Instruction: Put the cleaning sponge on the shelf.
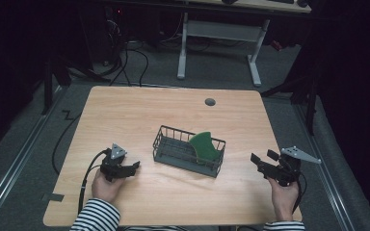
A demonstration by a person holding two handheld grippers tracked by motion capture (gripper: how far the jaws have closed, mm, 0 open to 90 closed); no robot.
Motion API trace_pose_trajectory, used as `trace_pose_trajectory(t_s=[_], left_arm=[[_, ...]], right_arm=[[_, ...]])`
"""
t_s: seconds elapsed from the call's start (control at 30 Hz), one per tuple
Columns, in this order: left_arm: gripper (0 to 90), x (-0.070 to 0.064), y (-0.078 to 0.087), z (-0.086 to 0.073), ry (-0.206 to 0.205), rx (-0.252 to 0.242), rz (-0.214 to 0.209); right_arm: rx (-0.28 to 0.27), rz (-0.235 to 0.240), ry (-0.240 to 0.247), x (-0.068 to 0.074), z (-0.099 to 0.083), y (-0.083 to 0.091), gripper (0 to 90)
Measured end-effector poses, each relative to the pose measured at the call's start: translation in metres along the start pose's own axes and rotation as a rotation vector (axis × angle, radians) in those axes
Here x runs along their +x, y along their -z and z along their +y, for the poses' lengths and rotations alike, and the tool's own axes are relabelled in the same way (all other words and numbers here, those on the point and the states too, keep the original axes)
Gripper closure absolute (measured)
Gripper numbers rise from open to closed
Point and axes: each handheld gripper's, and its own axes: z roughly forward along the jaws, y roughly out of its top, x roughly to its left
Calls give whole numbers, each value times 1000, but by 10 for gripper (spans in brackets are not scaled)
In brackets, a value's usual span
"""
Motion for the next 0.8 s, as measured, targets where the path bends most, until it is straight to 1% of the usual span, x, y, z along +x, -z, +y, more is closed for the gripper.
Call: trace_pose_trajectory(t_s=[0.07,0.2,0.27,0.47,0.67,0.8], left_arm=[[289,0,0,0,0,-2,1],[288,0,0,0,0,-2,1],[288,0,0,0,0,-2,1],[287,0,0,0,1,-2,2],[286,0,-1,0,0,-2,2],[284,-1,-1,0,1,-2,2]], right_arm=[[5,1,-14,-2,-5,-3,244],[20,4,-24,-4,-14,-10,245],[26,-1,-19,-5,-17,-14,246],[54,-2,-42,-6,-29,-24,249],[72,-11,-39,-5,-35,-34,252],[100,-18,-12,-1,-38,-41,254]])
